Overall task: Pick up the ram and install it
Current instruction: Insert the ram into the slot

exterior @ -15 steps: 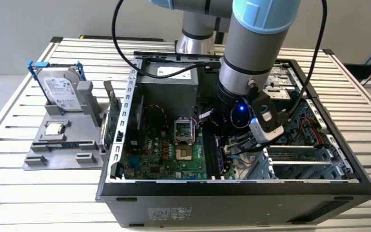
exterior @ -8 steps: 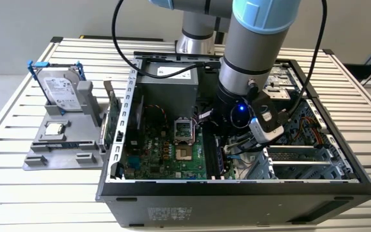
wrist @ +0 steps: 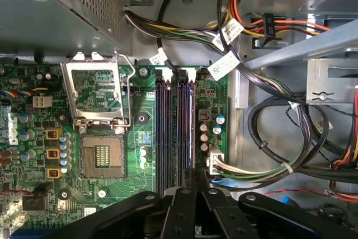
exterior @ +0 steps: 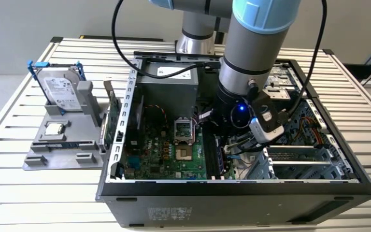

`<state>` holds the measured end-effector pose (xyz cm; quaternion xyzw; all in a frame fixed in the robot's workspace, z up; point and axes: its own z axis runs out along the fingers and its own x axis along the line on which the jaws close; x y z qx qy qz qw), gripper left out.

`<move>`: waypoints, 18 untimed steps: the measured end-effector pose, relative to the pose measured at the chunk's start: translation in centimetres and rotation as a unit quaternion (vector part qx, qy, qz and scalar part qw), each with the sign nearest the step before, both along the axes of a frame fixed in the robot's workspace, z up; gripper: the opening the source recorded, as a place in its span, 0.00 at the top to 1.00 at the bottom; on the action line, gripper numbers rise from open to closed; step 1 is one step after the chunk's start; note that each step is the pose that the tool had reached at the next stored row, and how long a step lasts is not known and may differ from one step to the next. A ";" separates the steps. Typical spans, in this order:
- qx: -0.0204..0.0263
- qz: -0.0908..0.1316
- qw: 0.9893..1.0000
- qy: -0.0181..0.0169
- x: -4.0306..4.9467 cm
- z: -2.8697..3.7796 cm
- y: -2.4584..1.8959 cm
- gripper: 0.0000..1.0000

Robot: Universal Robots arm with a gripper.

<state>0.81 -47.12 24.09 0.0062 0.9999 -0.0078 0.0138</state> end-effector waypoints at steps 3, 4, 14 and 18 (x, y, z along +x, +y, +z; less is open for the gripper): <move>0.000 0.009 1.000 0.000 0.01 0.00 0.00 1.00; 0.000 0.013 1.000 0.000 0.01 0.00 0.00 1.00; 0.000 0.051 0.999 0.000 0.00 0.00 0.00 1.00; 0.000 0.065 0.998 0.000 0.00 0.00 0.00 1.00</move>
